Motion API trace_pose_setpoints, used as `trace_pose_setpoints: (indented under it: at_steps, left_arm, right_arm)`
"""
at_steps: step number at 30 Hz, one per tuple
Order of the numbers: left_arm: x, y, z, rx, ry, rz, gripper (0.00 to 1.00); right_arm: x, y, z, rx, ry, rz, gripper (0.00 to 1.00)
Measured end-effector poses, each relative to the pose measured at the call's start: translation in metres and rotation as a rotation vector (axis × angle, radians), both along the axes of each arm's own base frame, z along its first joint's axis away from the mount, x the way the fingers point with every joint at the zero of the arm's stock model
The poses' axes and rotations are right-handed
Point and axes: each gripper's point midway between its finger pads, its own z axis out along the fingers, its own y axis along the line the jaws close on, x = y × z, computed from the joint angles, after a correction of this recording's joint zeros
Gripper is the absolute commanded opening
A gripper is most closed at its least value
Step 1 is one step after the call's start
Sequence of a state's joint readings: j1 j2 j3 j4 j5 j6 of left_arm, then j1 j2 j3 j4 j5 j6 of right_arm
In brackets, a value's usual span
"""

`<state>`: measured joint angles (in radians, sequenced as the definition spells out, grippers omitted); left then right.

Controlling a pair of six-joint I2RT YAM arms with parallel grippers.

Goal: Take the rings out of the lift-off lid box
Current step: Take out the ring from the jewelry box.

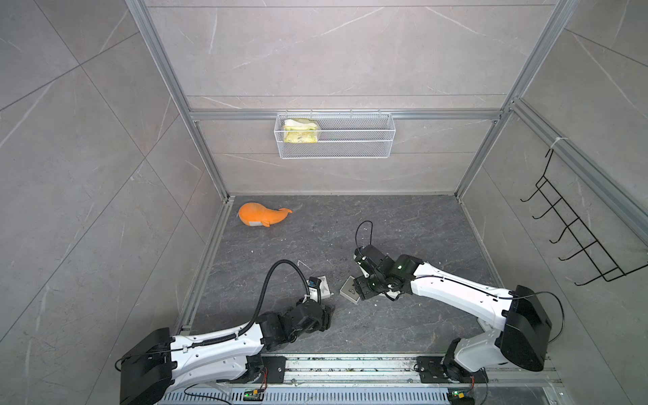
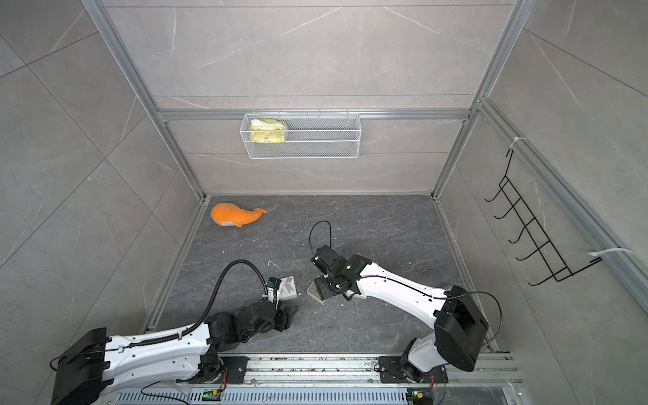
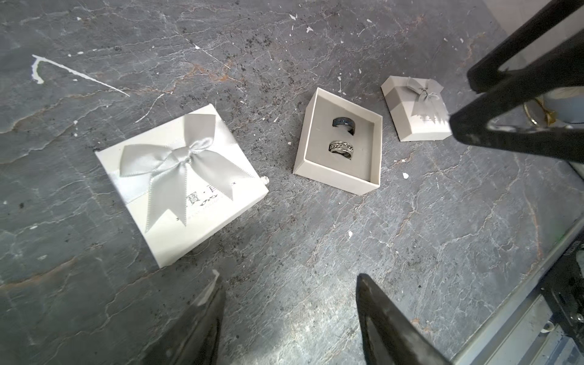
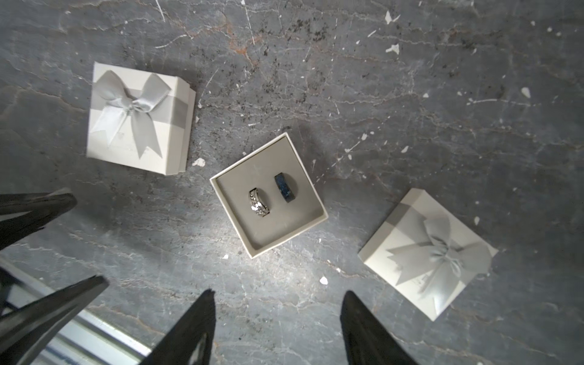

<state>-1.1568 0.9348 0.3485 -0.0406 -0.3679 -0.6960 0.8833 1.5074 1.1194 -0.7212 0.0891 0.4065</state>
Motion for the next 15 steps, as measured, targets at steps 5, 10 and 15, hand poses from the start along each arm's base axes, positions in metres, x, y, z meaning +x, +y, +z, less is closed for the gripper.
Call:
trace_pose_setpoints:
  at_steps: [5, 10, 15]
  left_arm:
    - [0.000, 0.000, 0.008, -0.056, -0.014, 0.008, 0.67]
    - [0.000, 0.000, 0.007, -0.069, -0.013, 0.016, 0.67]
    - [0.001, 0.001, 0.007, -0.071, -0.014, 0.026, 0.67]
  right_arm:
    - [0.006, 0.003, -0.019, -0.073, 0.006, 0.032, 0.56]
    - [0.009, 0.009, -0.029, -0.112, 0.006, 0.062, 0.52]
    - [0.014, 0.017, -0.036, -0.120, 0.014, 0.078, 0.51]
